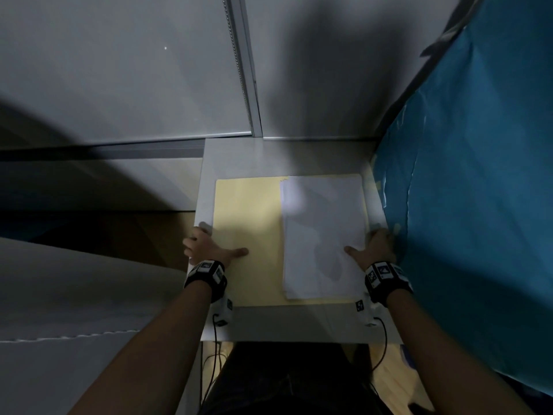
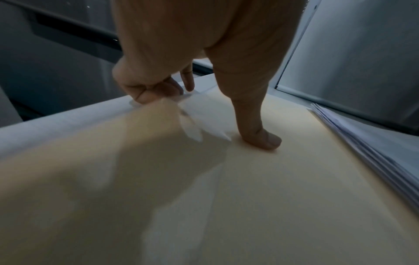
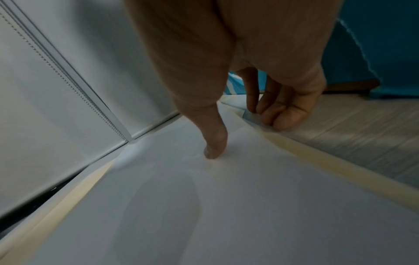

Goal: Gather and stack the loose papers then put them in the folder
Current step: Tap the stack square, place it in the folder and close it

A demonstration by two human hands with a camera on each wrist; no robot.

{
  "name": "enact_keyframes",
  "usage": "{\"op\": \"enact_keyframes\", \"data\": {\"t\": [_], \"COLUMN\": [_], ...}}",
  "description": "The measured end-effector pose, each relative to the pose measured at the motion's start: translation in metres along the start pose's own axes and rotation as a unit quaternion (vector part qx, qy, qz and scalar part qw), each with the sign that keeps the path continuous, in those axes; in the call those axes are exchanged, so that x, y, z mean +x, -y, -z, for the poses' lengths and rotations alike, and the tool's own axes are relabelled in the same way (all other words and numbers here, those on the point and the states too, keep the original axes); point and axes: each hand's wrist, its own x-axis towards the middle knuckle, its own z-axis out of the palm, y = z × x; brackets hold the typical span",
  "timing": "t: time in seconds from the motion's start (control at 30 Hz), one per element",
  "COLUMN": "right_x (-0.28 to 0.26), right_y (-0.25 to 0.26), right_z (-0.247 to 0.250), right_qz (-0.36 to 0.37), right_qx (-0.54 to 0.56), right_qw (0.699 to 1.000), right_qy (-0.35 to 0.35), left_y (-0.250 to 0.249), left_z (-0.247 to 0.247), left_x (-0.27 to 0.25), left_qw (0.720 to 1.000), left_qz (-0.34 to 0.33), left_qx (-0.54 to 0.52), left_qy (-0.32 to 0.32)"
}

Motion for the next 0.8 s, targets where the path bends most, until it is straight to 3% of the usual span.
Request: {"op": "enact_keyframes", "data": {"t": [0.13, 0.23, 0.3, 0.33, 0.43, 0.47, 0.53, 0.6, 0.67, 0.73, 0.8], "right_x": [0.008, 0.006, 0.006, 0.005, 0.000, -0.003, -0.005, -0.008, -0.015, -0.018, -0.018], "right_y": [0.008, 0.016, 0.018, 0.019, 0.023, 0.024, 0.027, 0.029, 0.033, 0.032, 0.030], "right_z": [0.006, 0.012, 0.013, 0.014, 0.021, 0.024, 0.028, 0.031, 0.035, 0.036, 0.035], "right_qz": [-0.015, -0.022, -0.022, -0.016, -0.014, -0.011, -0.011, -0.029, -0.041, -0.064, -0.086], "right_qx": [0.026, -0.013, -0.008, -0.002, 0.040, 0.059, 0.112, 0.209, 0.284, 0.310, 0.311], "right_qw": [0.999, 0.998, 0.997, 0.997, 0.993, 0.991, 0.986, 0.969, 0.942, 0.925, 0.917], "right_qy": [0.025, 0.051, 0.068, 0.080, 0.111, 0.118, 0.123, 0.131, 0.176, 0.209, 0.233], "left_y": [-0.003, -0.015, -0.023, -0.029, -0.052, -0.061, -0.072, -0.071, -0.062, -0.052, -0.046], "left_z": [0.015, 0.044, 0.070, 0.084, 0.106, 0.106, 0.090, 0.055, 0.012, -0.024, -0.050], "left_x": [-0.003, -0.016, -0.025, -0.030, -0.045, -0.052, -0.059, -0.059, -0.058, -0.059, -0.063], "left_qw": [0.993, 0.987, 0.968, 0.948, 0.855, 0.828, 0.809, 0.831, 0.879, 0.923, 0.951], "left_qz": [-0.057, -0.082, -0.131, -0.155, -0.185, -0.206, -0.272, -0.334, -0.355, -0.323, -0.261], "left_qx": [-0.084, -0.126, -0.201, -0.253, -0.351, -0.336, -0.253, -0.139, -0.044, -0.023, -0.036], "left_qy": [0.055, 0.059, 0.072, 0.115, 0.335, 0.398, 0.456, 0.422, 0.315, 0.209, 0.159]}}
